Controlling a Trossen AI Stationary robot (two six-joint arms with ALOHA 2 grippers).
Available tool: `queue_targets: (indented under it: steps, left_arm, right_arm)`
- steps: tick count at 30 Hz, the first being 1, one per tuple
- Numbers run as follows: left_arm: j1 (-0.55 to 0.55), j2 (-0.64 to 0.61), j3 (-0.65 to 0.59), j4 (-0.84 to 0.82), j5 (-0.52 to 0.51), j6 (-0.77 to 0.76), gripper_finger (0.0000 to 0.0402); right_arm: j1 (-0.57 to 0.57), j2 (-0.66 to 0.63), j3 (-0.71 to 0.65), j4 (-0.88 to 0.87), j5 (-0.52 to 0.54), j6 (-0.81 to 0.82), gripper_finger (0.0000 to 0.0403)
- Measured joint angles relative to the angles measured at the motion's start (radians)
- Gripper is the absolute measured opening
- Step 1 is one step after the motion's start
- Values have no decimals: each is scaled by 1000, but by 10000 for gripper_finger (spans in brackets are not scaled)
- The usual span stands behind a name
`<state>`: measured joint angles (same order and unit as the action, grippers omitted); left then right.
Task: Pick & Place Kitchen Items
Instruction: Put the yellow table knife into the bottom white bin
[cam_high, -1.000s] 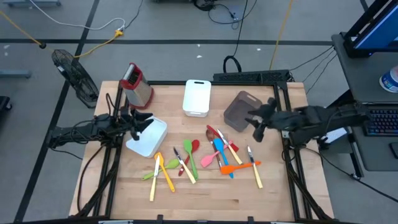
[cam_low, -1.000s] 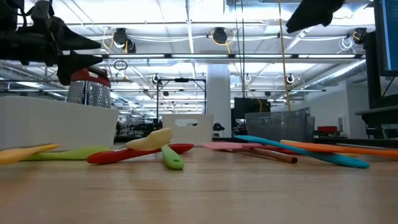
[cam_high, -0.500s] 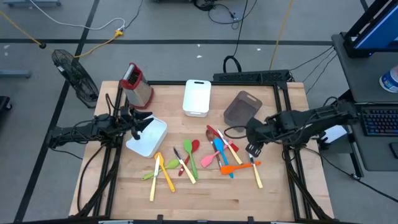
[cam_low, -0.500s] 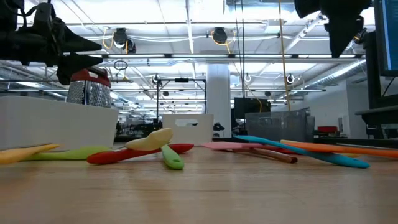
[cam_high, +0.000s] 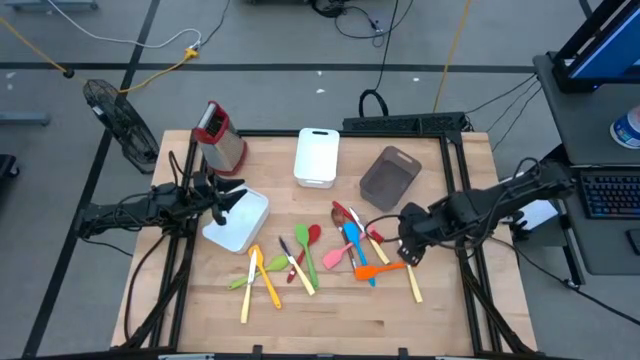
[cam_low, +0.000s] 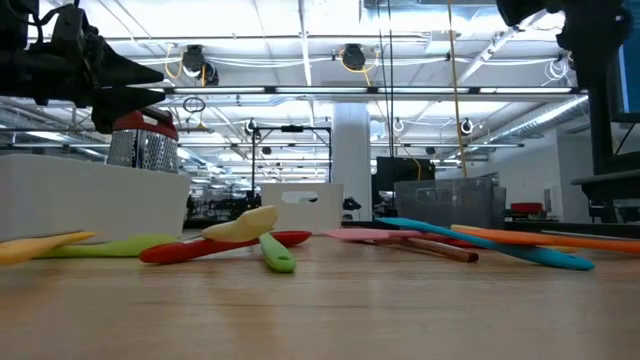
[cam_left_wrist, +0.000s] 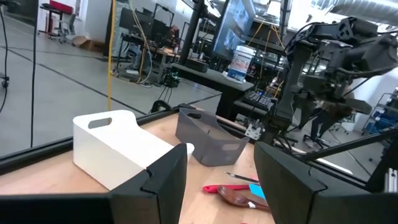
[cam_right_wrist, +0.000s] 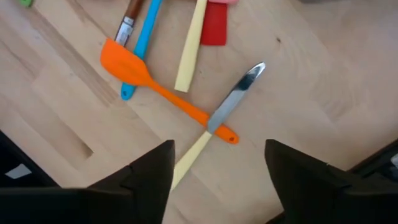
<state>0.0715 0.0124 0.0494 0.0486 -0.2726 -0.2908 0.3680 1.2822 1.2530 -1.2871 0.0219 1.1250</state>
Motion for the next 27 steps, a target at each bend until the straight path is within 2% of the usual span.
queue_targets:
  steps: [7,17,27]
  left_arm:
    - [0,0,0,0,0,-3,191]
    - [0,0,0,0,0,-5,191]
    - [0,0,0,0,0,1,191]
  right_arm:
    - [45,65,0,40,-58,169,276]
    - [119,171,0,89,-93,381,271]
    - [188,271,-16,122,-157,479,267]
